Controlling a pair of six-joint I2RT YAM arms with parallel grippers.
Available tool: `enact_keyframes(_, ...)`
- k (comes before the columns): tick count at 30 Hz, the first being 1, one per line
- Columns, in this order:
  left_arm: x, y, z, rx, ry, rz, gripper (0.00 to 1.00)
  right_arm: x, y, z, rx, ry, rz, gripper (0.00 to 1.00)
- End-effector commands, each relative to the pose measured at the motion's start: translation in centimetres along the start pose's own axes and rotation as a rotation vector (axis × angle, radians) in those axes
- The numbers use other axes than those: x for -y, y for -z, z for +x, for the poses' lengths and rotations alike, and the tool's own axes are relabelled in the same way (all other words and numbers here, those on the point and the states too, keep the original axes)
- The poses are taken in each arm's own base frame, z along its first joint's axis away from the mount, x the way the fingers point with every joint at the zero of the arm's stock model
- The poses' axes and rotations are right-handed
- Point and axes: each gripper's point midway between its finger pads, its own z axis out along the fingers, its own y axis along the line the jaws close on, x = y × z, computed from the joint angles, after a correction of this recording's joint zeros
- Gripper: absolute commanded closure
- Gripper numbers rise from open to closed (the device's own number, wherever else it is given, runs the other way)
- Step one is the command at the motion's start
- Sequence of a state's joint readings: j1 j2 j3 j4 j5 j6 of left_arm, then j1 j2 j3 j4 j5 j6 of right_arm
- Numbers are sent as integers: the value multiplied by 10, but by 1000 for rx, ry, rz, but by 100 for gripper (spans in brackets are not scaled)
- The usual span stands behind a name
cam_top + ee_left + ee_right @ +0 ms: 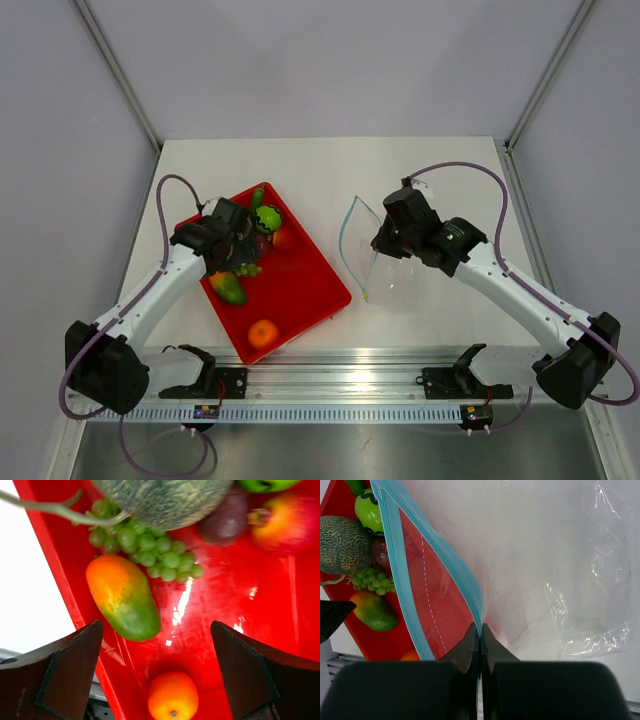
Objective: Place the food in the zip-top bag and seal the zipper
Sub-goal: Pick up the fake fruit from the bin.
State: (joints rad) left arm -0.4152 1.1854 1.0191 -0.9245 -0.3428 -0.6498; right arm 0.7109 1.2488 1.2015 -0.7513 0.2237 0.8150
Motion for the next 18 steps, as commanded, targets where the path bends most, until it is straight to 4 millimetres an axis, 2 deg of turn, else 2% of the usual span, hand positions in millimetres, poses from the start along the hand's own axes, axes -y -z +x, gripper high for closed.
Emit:
enact_keyframes(1, -4, -19, -8, 49, 148, -81, 10, -9, 2, -4, 25, 6, -39, 100)
enact_keyframes(10, -19, -60, 24, 0, 243, -208, 10, -3, 4, 1, 19, 1, -31, 100)
enact_keyframes(18, -19, -80, 37, -14, 261, -222, 7, 1, 0, 6, -2, 10, -15, 100)
